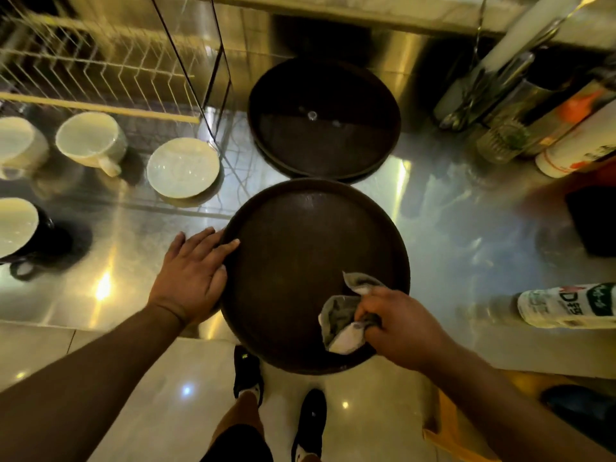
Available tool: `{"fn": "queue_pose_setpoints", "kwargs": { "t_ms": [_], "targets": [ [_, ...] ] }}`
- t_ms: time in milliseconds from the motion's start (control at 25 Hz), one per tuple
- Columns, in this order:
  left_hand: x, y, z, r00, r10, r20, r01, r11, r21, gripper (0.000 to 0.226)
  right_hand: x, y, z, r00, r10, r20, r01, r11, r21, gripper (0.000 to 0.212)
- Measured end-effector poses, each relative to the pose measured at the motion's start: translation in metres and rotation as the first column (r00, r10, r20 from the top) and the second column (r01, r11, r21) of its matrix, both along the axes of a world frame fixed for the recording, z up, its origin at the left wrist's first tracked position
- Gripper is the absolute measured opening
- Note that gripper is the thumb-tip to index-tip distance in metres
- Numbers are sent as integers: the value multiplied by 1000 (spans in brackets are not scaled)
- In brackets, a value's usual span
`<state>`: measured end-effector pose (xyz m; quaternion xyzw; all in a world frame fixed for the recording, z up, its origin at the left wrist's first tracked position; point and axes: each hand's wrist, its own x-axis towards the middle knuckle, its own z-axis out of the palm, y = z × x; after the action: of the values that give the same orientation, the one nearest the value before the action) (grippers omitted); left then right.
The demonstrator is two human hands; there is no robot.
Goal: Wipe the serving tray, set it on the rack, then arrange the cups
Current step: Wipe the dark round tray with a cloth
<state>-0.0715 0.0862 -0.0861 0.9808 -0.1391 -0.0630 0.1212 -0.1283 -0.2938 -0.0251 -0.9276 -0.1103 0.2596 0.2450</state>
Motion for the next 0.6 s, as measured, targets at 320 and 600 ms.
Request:
{"fn": "queue_pose_setpoints", "kwargs": {
  "t_ms": [320,600],
  "targets": [
    [32,-11,15,994,-91,59,98,987,-129,63,60,21,47,628,-704,-332,776,536,333,17],
    [167,-84,20,1000,-7,30,11,991,-135,75,130,20,68,443,-832,-334,848,268,457,27]
  ]
}}
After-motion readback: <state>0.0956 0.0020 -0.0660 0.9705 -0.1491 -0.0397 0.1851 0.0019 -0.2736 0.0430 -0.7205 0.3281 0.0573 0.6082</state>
